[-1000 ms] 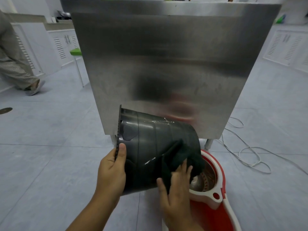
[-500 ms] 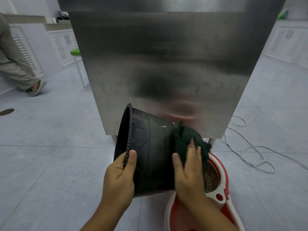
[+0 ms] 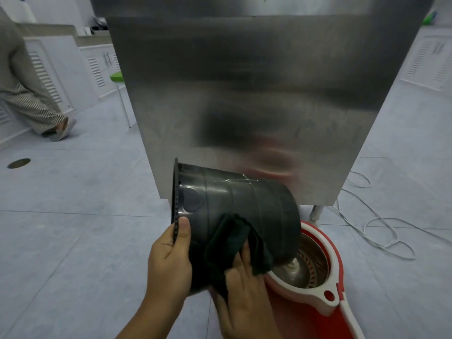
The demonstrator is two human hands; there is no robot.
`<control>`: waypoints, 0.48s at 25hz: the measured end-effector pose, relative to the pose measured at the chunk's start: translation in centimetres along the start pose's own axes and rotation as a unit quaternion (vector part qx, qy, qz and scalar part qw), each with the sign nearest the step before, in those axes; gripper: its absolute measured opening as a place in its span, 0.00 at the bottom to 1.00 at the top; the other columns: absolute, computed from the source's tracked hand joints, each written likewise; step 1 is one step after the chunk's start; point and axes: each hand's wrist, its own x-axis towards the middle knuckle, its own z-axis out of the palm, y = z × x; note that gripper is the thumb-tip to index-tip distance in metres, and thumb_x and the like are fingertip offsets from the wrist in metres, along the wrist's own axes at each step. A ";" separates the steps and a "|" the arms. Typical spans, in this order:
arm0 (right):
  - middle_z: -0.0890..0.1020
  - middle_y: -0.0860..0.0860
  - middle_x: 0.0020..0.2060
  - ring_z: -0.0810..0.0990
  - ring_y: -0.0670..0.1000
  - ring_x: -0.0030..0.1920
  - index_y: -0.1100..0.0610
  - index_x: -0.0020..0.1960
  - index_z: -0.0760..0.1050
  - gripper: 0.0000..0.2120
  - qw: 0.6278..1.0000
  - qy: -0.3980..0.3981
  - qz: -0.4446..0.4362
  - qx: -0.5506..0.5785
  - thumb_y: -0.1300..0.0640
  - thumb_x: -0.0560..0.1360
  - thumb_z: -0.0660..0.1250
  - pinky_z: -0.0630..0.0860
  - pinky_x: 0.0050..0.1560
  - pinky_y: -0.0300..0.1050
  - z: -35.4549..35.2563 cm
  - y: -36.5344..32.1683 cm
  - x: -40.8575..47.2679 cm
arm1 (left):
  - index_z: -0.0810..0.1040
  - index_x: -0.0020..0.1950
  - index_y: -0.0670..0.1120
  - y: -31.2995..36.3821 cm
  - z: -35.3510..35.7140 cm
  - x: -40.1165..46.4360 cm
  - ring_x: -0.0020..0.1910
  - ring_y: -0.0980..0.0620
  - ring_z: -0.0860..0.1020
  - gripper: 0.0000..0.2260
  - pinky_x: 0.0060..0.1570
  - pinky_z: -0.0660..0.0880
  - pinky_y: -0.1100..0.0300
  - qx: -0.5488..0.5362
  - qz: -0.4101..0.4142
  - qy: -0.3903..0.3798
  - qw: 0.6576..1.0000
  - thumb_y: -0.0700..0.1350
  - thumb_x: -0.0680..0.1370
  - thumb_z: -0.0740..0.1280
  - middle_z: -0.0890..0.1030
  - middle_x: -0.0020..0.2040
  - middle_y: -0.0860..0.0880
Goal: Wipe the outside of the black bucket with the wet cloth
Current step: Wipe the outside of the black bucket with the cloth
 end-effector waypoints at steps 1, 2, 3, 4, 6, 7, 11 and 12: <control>0.43 0.41 0.80 0.47 0.52 0.79 0.52 0.68 0.65 0.22 1.000 0.011 0.006 0.025 0.49 0.76 0.64 0.53 0.75 0.51 -0.8 -0.1 0.8 | 0.82 0.38 0.53 -0.1 0.1 -0.1 0.39 0.51 0.83 0.19 0.40 0.79 0.54 0.004 0.007 -0.012 1.000 0.63 0.69 0.57 0.85 0.38 0.48; 0.43 0.36 0.79 0.47 0.48 0.79 0.46 0.70 0.62 0.23 0.997 0.023 0.035 0.058 0.50 0.77 0.63 0.52 0.77 0.48 -1.6 0.1 1.5 | 0.82 0.39 0.54 -0.1 0.1 -0.3 0.39 0.53 0.83 0.18 0.40 0.80 0.55 0.006 0.012 -0.027 1.000 0.63 0.70 0.57 0.86 0.39 0.50; 0.44 0.31 0.77 0.45 0.44 0.79 0.36 0.72 0.56 0.26 0.992 0.044 0.080 0.090 0.49 0.78 0.62 0.50 0.76 0.46 -2.5 0.4 2.3 | 0.82 0.40 0.53 0.0 0.0 -0.4 0.39 0.55 0.83 0.18 0.39 0.81 0.57 0.008 0.018 -0.041 0.999 0.62 0.70 0.57 0.86 0.39 0.52; 0.46 0.27 0.75 0.44 0.40 0.78 0.29 0.72 0.51 0.28 0.981 0.069 0.139 0.114 0.47 0.79 0.61 0.48 0.75 0.45 -3.0 1.2 2.9 | 0.82 0.41 0.52 0.0 0.0 -0.6 0.40 0.56 0.83 0.18 0.36 0.80 0.61 0.012 0.024 -0.052 0.998 0.61 0.70 0.57 0.86 0.40 0.54; 0.55 0.32 0.76 0.48 0.42 0.78 0.28 0.72 0.50 0.26 0.951 0.098 0.255 0.143 0.43 0.78 0.57 0.51 0.76 0.52 -3.6 3.3 3.7 | 0.81 0.41 0.53 0.3 -0.3 -1.0 0.39 0.61 0.82 0.17 0.32 0.78 0.70 0.020 0.044 -0.064 0.997 0.60 0.70 0.56 0.85 0.38 0.59; 0.60 0.40 0.76 0.53 0.48 0.78 0.34 0.73 0.54 0.24 0.933 0.106 0.308 0.152 0.41 0.79 0.55 0.55 0.76 0.58 -3.7 4.5 3.8 | 0.80 0.40 0.53 0.4 -0.4 -1.0 0.38 0.64 0.81 0.16 0.30 0.76 0.73 0.026 0.055 -0.063 0.996 0.59 0.71 0.56 0.85 0.37 0.61; 0.73 0.50 0.66 0.71 0.59 0.69 0.47 0.71 0.62 0.19 0.848 0.112 0.465 0.227 0.43 0.81 0.55 0.70 0.66 0.64 -4.5 7.4 3.9 | 0.79 0.38 0.51 0.5 -0.9 -0.9 0.37 0.63 0.80 0.16 0.28 0.77 0.70 0.044 0.071 -0.064 0.994 0.58 0.71 0.56 0.84 0.36 0.59; 0.72 0.51 0.68 0.70 0.60 0.69 0.46 0.73 0.61 0.22 0.821 0.109 0.499 0.255 0.42 0.81 0.55 0.70 0.65 0.67 -4.9 7.6 3.9 | 0.79 0.38 0.50 0.4 -1.0 -1.0 0.38 0.60 0.81 0.16 0.29 0.78 0.68 0.046 0.077 -0.068 0.994 0.58 0.71 0.56 0.84 0.37 0.57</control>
